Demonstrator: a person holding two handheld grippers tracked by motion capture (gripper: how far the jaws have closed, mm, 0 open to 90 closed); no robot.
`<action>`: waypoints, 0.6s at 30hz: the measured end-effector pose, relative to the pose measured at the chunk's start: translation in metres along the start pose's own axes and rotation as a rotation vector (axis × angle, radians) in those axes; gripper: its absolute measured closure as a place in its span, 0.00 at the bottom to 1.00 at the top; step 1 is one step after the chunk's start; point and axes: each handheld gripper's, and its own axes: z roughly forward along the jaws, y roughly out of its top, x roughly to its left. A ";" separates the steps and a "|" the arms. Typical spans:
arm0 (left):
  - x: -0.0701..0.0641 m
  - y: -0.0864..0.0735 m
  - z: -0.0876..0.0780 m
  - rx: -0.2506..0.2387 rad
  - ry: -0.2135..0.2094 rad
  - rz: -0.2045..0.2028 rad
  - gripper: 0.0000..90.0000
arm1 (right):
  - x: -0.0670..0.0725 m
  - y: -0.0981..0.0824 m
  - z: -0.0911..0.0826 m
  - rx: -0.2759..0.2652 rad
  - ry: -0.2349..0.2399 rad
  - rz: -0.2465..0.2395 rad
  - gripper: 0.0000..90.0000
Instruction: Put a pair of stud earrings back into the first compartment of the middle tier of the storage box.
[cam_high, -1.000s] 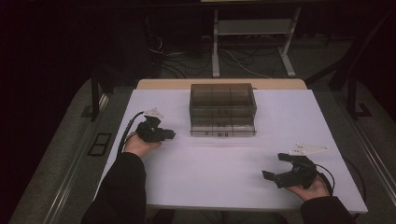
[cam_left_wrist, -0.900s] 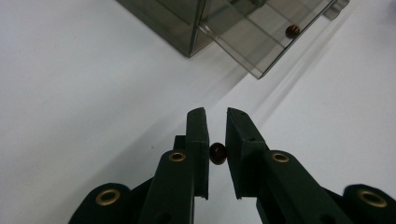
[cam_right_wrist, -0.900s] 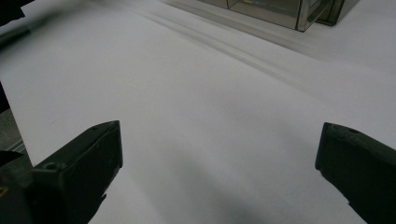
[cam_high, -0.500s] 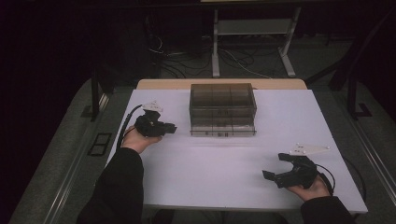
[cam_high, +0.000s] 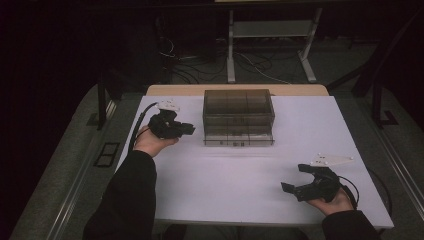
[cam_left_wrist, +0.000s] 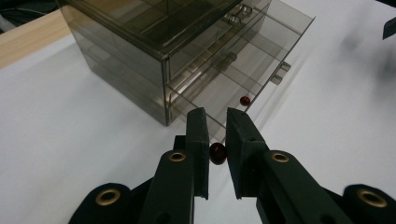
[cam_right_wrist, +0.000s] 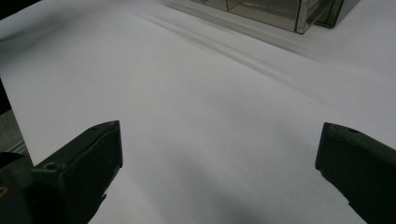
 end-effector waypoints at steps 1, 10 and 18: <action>-0.001 0.001 0.000 -0.002 -0.001 0.000 0.87 | 0.000 0.000 0.000 0.000 0.000 0.000 0.00; -0.014 0.019 0.005 -0.029 -0.019 0.039 0.87 | 0.000 0.000 0.000 0.000 0.000 -0.001 0.00; -0.021 0.032 0.015 -0.034 -0.036 0.067 0.87 | 0.000 0.000 -0.001 -0.002 0.002 -0.001 0.00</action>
